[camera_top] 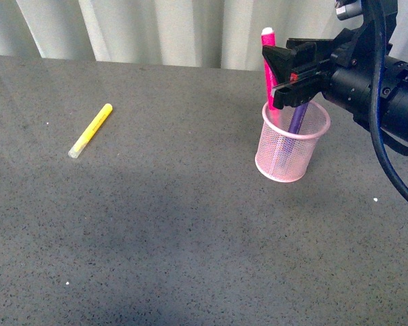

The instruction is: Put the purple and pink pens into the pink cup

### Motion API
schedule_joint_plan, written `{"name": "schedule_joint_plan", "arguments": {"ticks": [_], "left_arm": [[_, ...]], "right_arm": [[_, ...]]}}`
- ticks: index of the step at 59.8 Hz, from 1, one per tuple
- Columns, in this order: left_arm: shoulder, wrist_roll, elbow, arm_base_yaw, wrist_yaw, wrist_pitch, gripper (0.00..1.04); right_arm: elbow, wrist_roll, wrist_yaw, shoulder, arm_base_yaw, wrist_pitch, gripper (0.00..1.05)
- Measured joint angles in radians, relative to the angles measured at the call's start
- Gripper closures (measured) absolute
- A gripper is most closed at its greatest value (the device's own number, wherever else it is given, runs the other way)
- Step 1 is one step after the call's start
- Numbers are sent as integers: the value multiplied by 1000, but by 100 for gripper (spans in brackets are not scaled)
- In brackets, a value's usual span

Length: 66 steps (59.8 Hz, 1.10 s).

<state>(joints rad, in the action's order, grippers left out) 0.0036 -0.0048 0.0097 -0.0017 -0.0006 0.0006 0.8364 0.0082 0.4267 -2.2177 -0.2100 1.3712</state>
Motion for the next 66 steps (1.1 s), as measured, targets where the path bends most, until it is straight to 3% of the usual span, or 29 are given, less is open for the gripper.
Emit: {"name": "schedule_joint_plan", "arguments": {"ticks": [18, 38, 54, 66], "left_arm": [[0, 0, 0, 0, 0, 0, 7], [0, 0, 0, 0, 0, 0, 7], [0, 0, 0, 0, 0, 0, 7], [0, 0, 0, 0, 0, 0, 7]], "right_arm": [[-13, 12, 0, 14, 25, 4, 5], [-29, 25, -60, 189, 77, -42, 7], [-97, -23, -282, 515, 209, -242, 7], [-209, -28, -242, 800, 333, -356, 7]]}}
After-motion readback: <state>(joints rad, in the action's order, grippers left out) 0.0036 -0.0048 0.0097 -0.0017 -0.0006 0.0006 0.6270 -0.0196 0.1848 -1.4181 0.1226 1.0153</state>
